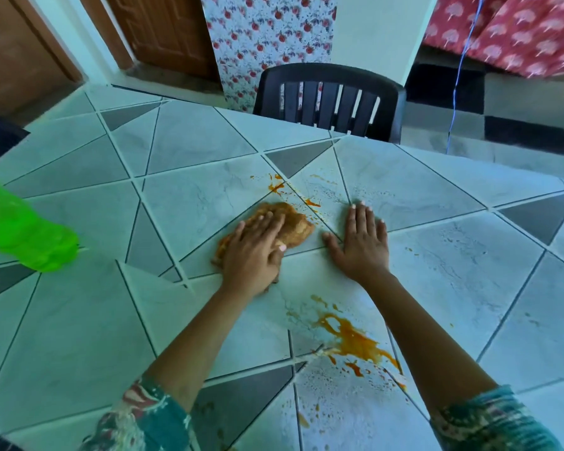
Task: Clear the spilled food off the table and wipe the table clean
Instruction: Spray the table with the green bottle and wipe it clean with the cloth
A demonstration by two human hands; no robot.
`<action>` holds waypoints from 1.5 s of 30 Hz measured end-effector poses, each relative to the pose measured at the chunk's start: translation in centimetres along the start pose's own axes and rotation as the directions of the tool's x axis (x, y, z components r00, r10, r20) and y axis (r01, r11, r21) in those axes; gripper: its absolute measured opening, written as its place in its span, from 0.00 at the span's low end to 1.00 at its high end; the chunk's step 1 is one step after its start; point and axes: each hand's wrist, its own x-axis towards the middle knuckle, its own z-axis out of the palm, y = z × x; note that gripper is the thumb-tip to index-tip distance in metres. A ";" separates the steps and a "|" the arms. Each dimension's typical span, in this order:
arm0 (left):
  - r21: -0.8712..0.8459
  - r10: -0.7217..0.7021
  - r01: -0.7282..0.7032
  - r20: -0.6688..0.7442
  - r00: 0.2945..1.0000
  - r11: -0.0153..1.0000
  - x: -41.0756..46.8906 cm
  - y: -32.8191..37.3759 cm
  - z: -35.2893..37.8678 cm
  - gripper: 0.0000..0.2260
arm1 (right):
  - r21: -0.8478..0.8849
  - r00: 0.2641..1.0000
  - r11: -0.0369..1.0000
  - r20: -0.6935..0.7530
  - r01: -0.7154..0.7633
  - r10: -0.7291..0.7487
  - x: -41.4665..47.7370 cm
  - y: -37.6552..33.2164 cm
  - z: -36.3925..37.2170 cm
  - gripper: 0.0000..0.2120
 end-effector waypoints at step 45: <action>-0.241 -0.029 0.010 -0.074 0.997 0.971 10.3 -1.4 1.3 0.23 | 0.035 0.992 0.999 -0.120 -0.020 0.024 4.9 0.4 -0.1 0.46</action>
